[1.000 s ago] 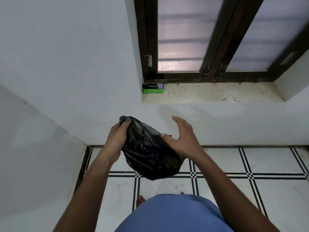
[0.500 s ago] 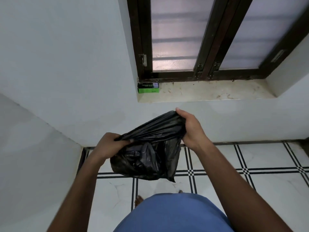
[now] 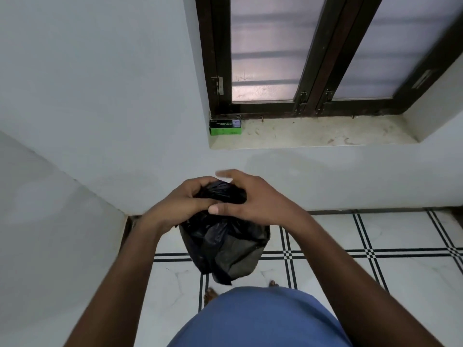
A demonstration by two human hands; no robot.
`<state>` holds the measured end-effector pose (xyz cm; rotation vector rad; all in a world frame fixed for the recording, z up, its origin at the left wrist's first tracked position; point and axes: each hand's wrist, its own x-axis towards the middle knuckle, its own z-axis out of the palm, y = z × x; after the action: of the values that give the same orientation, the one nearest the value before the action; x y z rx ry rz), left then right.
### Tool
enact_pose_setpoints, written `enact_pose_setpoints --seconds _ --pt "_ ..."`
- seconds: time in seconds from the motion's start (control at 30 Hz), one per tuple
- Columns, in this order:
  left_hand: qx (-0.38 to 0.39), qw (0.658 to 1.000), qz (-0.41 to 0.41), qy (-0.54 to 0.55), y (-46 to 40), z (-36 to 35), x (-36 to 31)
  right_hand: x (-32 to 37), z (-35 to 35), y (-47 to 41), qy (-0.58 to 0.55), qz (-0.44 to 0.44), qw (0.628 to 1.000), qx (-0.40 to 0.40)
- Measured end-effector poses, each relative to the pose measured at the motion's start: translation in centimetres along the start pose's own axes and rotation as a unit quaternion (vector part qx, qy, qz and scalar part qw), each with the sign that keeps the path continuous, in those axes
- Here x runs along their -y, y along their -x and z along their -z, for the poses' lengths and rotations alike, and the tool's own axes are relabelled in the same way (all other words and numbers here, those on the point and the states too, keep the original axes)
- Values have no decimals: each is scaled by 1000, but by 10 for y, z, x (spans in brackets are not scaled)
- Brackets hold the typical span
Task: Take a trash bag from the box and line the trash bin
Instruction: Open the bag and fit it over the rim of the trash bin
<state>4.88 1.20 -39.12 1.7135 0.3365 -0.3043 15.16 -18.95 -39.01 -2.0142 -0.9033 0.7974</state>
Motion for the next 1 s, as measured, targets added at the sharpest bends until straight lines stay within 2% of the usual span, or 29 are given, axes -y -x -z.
enact_pose_setpoints --seconds 0.07,0.13,0.2,0.27,0.3,0.37,0.43,0.47,0.5,0.53,0.6,0.63,0.67,0.7,0.73,0.8,0.87,0.9,0.93,0.97,1.0 --pt "-18 999 -6 -44 -1 -1 0 -5 2 -8 -8 -3 1000 -27" --pt "-36 988 17 -146 -4 8 13 -18 6 -13 -26 -1 996 -89" --pt "-62 951 80 -294 -3 21 32 -29 12 -12 -48 -9 985 -167" --pt "-113 922 131 -346 0 30 48 -41 16 -8 -42 -27 961 -271" --pt "-152 932 138 -300 2 31 52 -48 16 -5 -27 -35 948 -314" --pt "-218 965 141 -39 2 30 55 -65 13 -2 -21 -46 940 -338" --pt "-209 939 126 243 1 30 52 -77 7 0 -23 -50 956 -288" --pt "-191 920 109 324 0 30 50 -84 5 0 1 -48 963 -264" --pt "-174 912 93 360 0 29 48 -90 3 1 35 -43 967 -247" --pt "-163 918 83 352 0 29 46 -95 1 0 69 -37 968 -239" --pt "-147 963 87 208 2 29 42 -101 0 -1 111 -52 958 -260" --pt "-117 985 96 87 4 32 42 -103 1 -1 121 -71 951 -276" --pt "-78 989 117 -47 5 35 44 -103 3 -1 130 -91 943 -294" --pt "-45 976 142 -161 5 37 47 -102 6 0 135 -108 934 -311" --pt "-43 952 167 -252 3 41 53 -101 8 1 139 -124 927 -326" --pt "-128 925 182 -307 1 42 59 -97 10 5 155 -153 915 -339" --pt "-258 918 143 -265 -1 42 67 -94 8 8 158 -188 911 -331" --pt "-303 927 128 -182 -3 42 70 -94 8 11 119 -203 917 -321" --pt "-324 938 113 -54 -4 44 73 -93 7 12 34 -214 928 -303" --pt "-295 945 109 85 -4 44 72 -91 8 15 -102 -215 933 -272" --pt "-235 948 101 191 -2 47 75 -90 9 18 -251 -205 920 -220"
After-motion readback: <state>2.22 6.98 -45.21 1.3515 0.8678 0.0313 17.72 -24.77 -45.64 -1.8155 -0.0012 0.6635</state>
